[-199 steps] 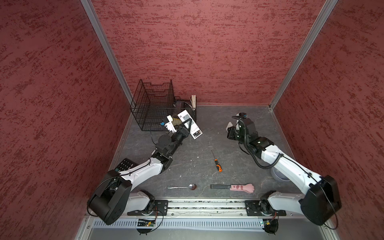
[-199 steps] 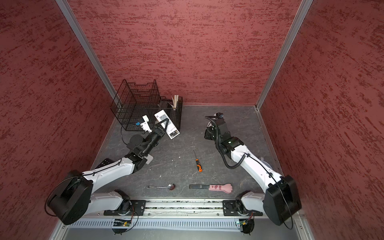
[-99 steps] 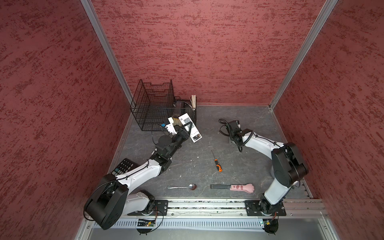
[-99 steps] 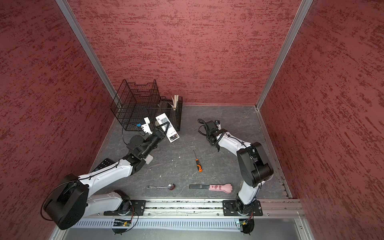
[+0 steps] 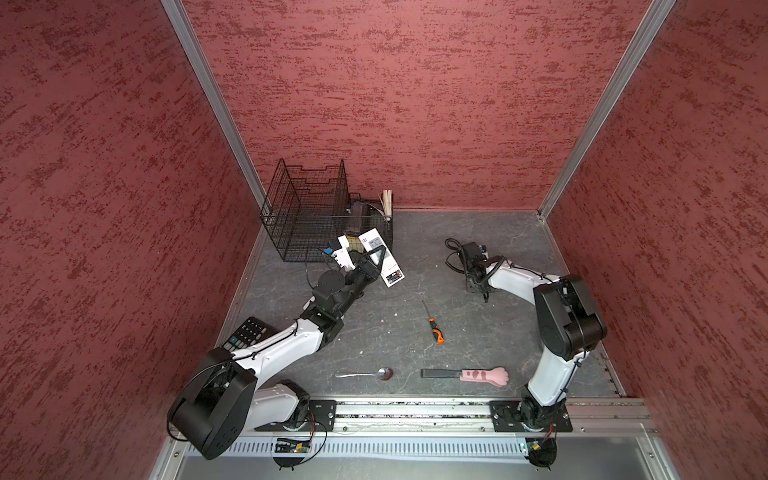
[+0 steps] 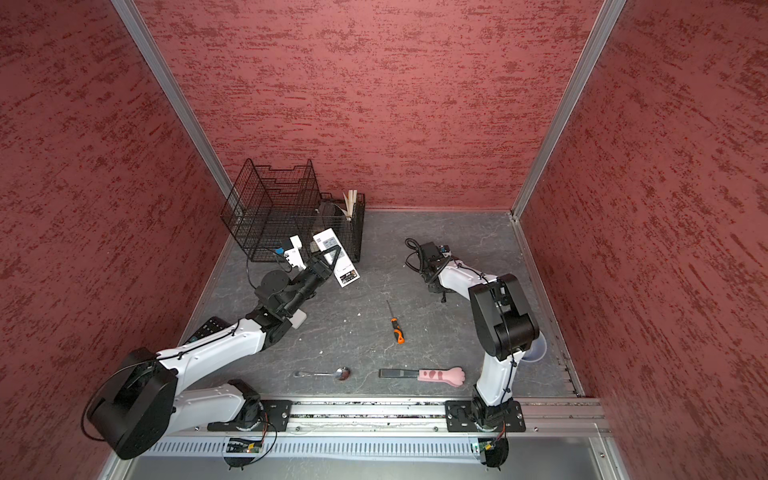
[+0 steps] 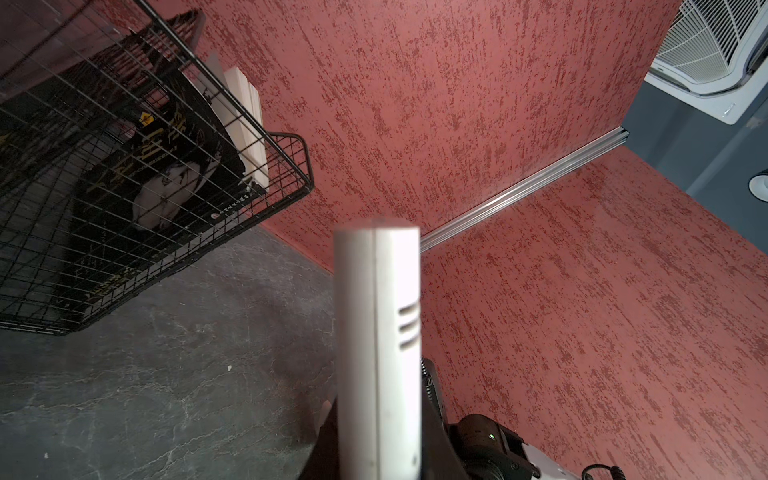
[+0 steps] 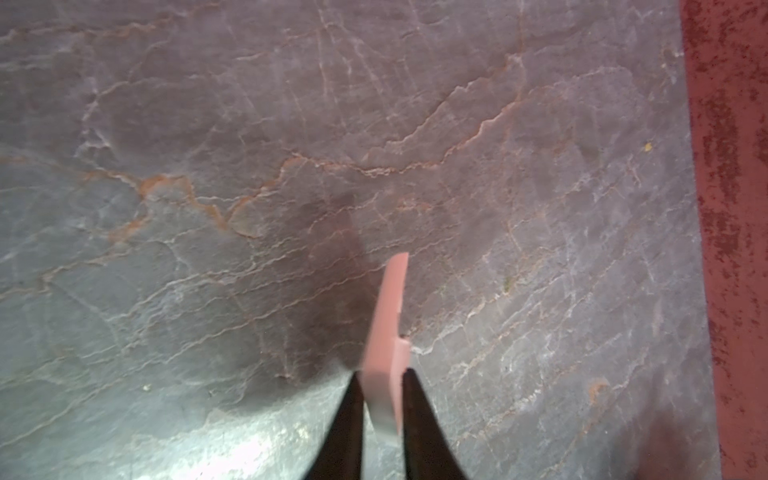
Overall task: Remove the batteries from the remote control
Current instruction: 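Pull the right gripper away holding the cover while the left gripper holds the remote, then open the right gripper to drop the pink cover onto the table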
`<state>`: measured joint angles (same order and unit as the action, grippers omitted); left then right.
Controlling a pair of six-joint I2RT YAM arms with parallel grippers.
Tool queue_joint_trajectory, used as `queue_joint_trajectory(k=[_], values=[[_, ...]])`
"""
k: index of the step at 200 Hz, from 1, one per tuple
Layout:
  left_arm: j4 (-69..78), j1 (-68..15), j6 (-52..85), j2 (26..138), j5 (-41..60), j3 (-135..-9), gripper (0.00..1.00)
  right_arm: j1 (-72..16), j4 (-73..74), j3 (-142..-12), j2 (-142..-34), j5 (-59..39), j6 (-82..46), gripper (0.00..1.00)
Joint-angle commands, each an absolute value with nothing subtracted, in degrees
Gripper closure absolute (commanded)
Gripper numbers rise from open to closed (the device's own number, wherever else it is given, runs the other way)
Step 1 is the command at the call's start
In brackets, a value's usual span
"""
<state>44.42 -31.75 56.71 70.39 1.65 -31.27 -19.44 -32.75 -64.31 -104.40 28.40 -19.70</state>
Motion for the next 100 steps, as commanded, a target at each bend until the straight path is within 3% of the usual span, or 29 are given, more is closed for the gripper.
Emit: queue_joint_trajectory(k=[1,40,100], values=[[45.18,-32.08,55.56,70.22,2.63,-32.19,1.00,-19.36,-31.47,-63.66,-103.38,26.19,-19.25,0.69],[44.33,-32.21,55.02,69.98,2.57,-32.22,1.00,-19.37,-31.19,-63.17,-99.23,22.72,-19.33,0.65],[40.83,-32.95,53.53,67.59,-0.34,-29.97,1.00,-25.19,-25.69,-56.76,-76.33,8.89,-17.58,0.50]])
